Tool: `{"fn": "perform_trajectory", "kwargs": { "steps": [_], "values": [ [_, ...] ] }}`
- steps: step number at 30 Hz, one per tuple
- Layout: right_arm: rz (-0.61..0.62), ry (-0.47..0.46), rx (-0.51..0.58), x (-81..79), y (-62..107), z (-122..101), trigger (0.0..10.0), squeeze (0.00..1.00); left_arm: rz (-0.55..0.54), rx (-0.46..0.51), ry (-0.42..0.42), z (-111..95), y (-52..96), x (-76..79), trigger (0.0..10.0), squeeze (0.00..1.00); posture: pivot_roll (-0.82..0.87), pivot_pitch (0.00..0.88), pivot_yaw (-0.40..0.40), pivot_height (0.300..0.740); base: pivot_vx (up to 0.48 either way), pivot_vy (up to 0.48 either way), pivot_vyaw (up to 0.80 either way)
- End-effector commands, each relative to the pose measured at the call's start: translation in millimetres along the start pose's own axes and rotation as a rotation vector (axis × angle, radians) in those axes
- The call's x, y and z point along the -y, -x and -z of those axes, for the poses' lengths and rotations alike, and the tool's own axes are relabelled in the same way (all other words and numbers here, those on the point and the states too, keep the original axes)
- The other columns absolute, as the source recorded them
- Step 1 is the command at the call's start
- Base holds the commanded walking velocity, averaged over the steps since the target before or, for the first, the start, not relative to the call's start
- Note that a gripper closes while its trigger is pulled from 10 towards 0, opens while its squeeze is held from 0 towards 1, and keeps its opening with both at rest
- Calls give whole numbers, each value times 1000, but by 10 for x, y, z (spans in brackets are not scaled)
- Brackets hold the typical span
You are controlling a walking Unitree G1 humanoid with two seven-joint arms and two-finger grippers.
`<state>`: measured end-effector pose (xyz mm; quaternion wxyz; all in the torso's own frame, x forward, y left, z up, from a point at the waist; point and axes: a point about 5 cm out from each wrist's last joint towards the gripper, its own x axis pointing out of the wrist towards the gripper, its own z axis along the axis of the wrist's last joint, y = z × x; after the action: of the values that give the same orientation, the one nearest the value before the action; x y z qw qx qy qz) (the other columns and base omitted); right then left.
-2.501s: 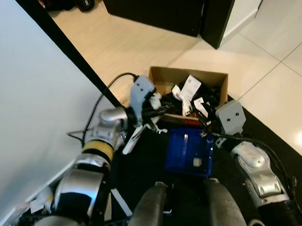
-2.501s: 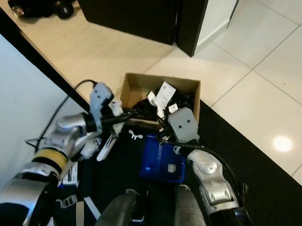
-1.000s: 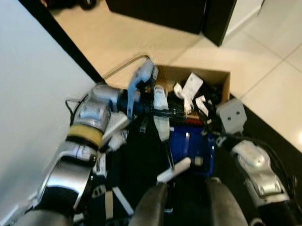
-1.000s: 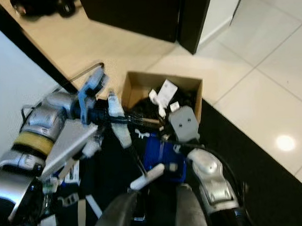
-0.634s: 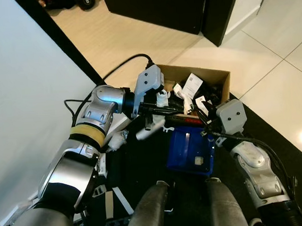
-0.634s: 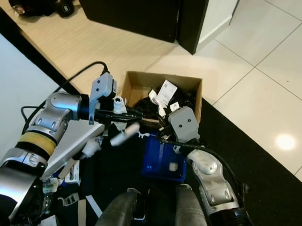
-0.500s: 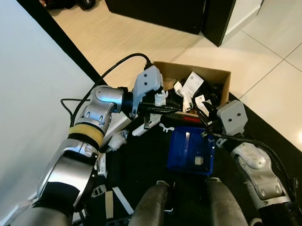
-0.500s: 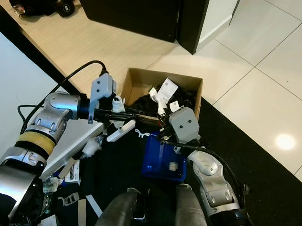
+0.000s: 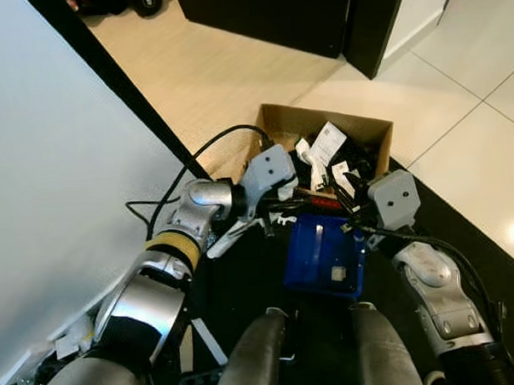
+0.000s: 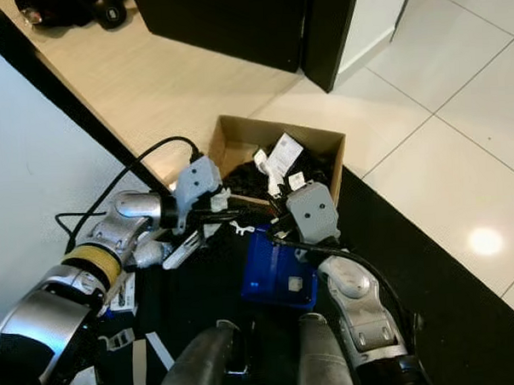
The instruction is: Sweep floor
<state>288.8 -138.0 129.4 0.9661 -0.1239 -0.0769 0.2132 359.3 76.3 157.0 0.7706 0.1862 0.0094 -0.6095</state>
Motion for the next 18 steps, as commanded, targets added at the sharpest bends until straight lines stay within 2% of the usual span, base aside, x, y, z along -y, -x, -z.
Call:
{"fn": "perform_trajectory", "kwargs": {
  "steps": [1, 2, 3, 4, 5, 6, 7, 8, 10, 12, 15, 18],
  "values": [
    [-28, -63, -196, -124, 191, 390, 10000, 0, -10, 76, 62, -25, -86, 29, 10000, 0, -89, 454, 144, 740, 0, 0, 0],
    [-28, -63, -196, -124, 191, 390, 10000, 0, -10, 76, 62, -25, -86, 29, 10000, 0, -89, 454, 144, 740, 0, 0, 0],
    [-27, -63, -198, -123, 198, 393, 10000, 0, -6, 130, 86, -97, -147, 26, 10000, 0, -89, 454, 144, 740, 0, 0, 0],
    [-27, -63, -198, -123, 198, 393, 10000, 0, -6, 130, 86, -97, -147, 26, 10000, 0, -89, 454, 144, 740, 0, 0, 0],
    [-26, -64, -198, -127, 198, 395, 10000, 0, 8, 177, 104, -162, -203, 32, 10000, 0, -92, 451, 148, 740, 0, 0, 0],
    [-24, -65, -196, -137, 185, 388, 10000, 0, 58, 241, 144, -245, -284, 63, 10000, 0, -90, 449, 152, 740, 0, 0, 0],
    [-24, -65, -196, -137, 185, 388, 10000, 0, 58, 241, 144, -245, -284, 63, 10000, 0, -90, 449, 152, 740, 0, 0, 0],
    [-22, -66, -193, -139, 174, 383, 10000, 0, 126, 280, 179, -286, -334, 111, 10000, 0, -87, 449, 154, 740, 0, 0, 0],
    [-22, -66, -193, -139, 174, 383, 10000, 0, 126, 280, 179, -286, -334, 111, 10000, 0, -87, 449, 154, 740, 0, 0, 0],
    [-20, -67, -191, -138, 169, 381, 10000, 0, 245, 298, 208, -299, -379, 211, 10000, 0, -82, 451, 154, 740, 0, 0, 0],
    [-20, -67, -191, -138, 168, 382, 10000, 0, 284, 300, 216, -297, -390, 247, 10000, 0, -81, 451, 155, 740, 0, 0, 0],
    [-17, -69, -193, -128, 170, 389, 10000, 0, 546, 280, 253, -257, -294, 453, 10000, 0, -74, 452, 157, 740, 0, 0, 0]
  ]
}}
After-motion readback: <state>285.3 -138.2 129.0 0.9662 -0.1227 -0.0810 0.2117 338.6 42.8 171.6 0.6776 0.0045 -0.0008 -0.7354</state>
